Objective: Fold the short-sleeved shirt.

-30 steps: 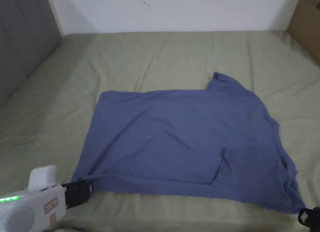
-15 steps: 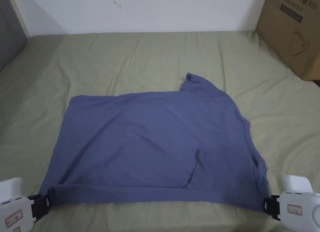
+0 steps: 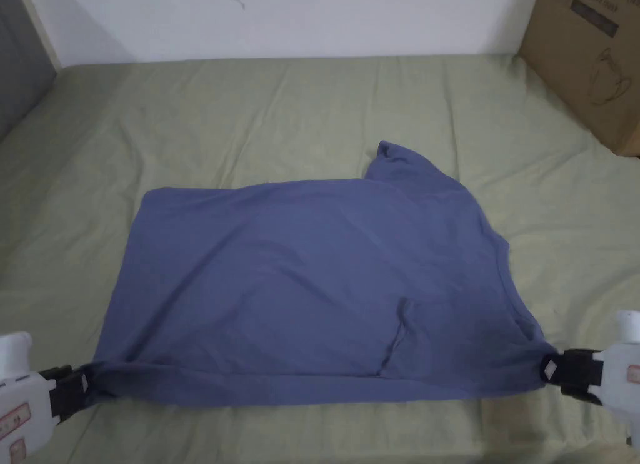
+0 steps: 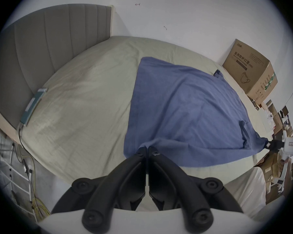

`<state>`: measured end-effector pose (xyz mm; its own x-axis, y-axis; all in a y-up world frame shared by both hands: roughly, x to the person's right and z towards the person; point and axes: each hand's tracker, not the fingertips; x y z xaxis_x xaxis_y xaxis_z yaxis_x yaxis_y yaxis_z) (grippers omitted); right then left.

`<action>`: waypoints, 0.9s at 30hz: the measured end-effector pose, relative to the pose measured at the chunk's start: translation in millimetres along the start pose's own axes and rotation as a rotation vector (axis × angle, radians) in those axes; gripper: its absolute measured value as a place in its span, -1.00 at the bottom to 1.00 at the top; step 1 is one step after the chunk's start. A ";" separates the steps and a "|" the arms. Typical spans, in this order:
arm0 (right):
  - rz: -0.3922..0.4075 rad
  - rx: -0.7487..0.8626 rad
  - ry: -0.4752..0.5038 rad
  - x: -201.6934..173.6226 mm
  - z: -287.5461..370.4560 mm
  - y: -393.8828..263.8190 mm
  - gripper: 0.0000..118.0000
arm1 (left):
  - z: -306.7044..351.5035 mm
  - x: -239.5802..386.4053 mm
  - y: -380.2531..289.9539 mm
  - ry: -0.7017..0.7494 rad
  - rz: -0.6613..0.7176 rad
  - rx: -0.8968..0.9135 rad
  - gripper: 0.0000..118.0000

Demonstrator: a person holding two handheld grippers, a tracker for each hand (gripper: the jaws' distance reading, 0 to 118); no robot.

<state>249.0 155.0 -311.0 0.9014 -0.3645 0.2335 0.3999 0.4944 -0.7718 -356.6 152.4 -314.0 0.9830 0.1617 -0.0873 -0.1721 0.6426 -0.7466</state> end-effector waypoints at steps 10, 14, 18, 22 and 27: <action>-0.112 0.021 0.018 -4.8 -49.3 90.2 -0.97 | -44.3 -14.2 80.7 0.012 -0.019 0.026 -0.98; -0.068 -0.037 -0.078 -18.1 -93.6 109.0 -0.97 | -88.1 -10.5 98.3 0.076 -0.081 -0.067 -0.98; -0.053 -0.039 -0.113 -28.4 -115.4 107.9 0.59 | -110.9 -7.0 93.1 0.117 -0.103 -0.081 0.09; 0.023 0.013 -0.104 -30.1 -95.0 102.1 0.70 | -86.3 -22.6 84.6 0.082 0.000 -0.062 0.76; 0.109 0.091 -0.094 -35.4 -37.1 71.1 0.58 | -25.5 -36.2 53.1 0.021 0.088 0.017 0.19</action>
<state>239.3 173.7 -396.0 0.9500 -0.2321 0.2089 0.3088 0.5980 -0.7397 -399.7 161.6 -367.3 0.9652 0.2025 -0.1658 -0.2585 0.6394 -0.7241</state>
